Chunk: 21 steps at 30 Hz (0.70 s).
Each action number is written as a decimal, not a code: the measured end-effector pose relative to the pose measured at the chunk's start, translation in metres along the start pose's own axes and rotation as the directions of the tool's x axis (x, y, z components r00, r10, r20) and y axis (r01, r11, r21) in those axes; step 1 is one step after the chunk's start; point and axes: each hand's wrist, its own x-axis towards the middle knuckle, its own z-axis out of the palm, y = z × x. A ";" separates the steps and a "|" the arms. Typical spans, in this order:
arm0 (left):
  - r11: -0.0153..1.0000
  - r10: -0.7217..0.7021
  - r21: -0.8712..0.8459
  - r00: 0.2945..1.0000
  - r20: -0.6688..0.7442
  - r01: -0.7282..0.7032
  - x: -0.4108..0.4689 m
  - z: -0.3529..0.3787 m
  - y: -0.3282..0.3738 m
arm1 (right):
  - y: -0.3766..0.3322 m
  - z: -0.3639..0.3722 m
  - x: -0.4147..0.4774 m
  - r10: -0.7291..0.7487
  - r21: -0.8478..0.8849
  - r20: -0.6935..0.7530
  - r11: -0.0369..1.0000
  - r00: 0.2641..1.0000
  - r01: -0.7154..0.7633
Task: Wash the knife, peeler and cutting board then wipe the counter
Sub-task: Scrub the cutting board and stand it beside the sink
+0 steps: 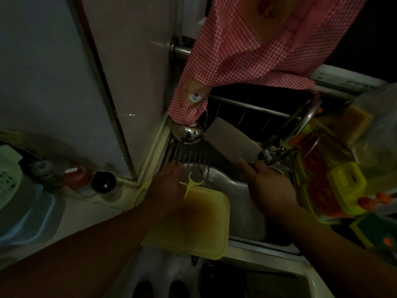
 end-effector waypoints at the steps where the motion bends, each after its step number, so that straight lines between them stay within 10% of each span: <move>1: 1.000 -0.005 -0.005 1.000 0.006 0.005 -0.002 0.001 0.001 | -0.001 0.004 0.000 -0.038 0.016 0.041 0.999 0.998 0.037; 14: 0.978 0.209 0.041 0.973 -0.101 -0.206 -0.028 -0.006 0.065 | 0.001 0.014 -0.020 0.136 0.440 0.181 0.874 0.974 -0.204; 17: 0.969 0.245 0.047 0.965 -0.096 -0.242 -0.036 -0.008 0.081 | -0.002 0.014 -0.020 0.214 0.745 0.299 0.557 0.930 -0.368; 21: 0.950 0.310 -0.031 0.950 -0.035 -0.311 -0.055 -0.006 0.107 | -0.002 -0.004 -0.034 0.182 0.818 0.569 -0.225 0.802 -0.530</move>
